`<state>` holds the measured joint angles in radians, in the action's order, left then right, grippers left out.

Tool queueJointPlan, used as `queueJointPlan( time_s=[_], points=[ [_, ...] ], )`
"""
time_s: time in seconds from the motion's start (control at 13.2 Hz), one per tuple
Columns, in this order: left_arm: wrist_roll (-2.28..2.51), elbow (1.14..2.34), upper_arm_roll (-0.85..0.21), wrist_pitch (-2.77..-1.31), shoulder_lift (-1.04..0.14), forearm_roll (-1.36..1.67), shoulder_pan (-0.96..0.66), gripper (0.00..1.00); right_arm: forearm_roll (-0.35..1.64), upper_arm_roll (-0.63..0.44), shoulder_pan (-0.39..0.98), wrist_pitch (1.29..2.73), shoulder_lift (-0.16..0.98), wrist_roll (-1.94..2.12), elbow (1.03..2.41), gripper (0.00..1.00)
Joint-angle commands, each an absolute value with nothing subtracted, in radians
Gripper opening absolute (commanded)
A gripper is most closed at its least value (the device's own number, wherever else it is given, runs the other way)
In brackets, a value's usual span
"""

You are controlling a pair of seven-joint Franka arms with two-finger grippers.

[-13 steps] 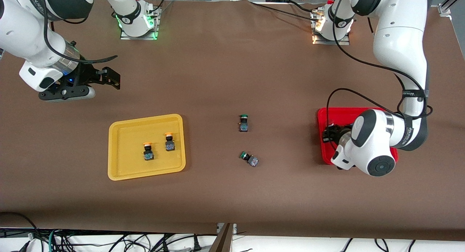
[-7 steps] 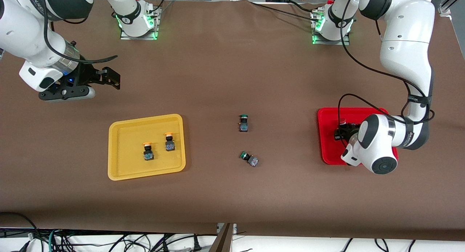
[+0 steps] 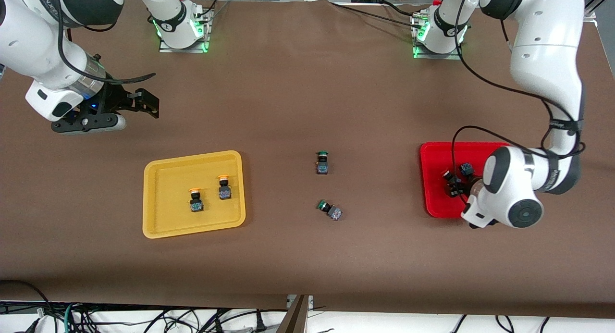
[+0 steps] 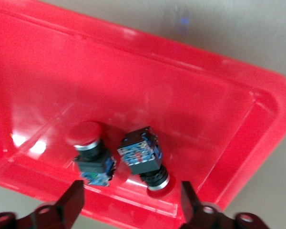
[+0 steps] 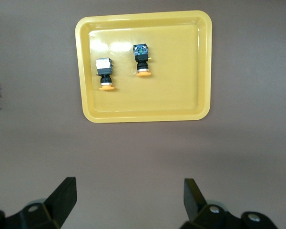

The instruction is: Place red and yellow buttons in trays

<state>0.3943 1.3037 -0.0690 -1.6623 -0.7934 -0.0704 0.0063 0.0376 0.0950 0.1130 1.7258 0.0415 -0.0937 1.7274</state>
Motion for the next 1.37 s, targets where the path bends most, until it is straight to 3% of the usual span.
queueJointPlan(
  time_s=[0.0,0.38,0.84,1.29],
  points=[
    [0.371,1.325,-0.086,-1.655,-0.692,-0.008,0.032,1.00,0.026,0.112,0.094,1.726,0.031,-0.077,1.732,0.99],
    [0.394,1.292,-0.078,-1.654,-0.589,0.021,0.087,1.00,0.026,0.110,0.095,1.726,0.032,-0.075,1.732,0.99],
    [0.093,1.305,-0.110,-1.646,-0.365,0.052,0.164,1.00,0.026,0.109,0.094,1.727,0.035,-0.075,1.730,0.99],
    [-0.020,1.304,-0.129,-1.589,-0.313,-0.087,0.155,1.00,0.026,0.109,0.094,1.727,0.038,-0.075,1.730,0.99]
  ],
)
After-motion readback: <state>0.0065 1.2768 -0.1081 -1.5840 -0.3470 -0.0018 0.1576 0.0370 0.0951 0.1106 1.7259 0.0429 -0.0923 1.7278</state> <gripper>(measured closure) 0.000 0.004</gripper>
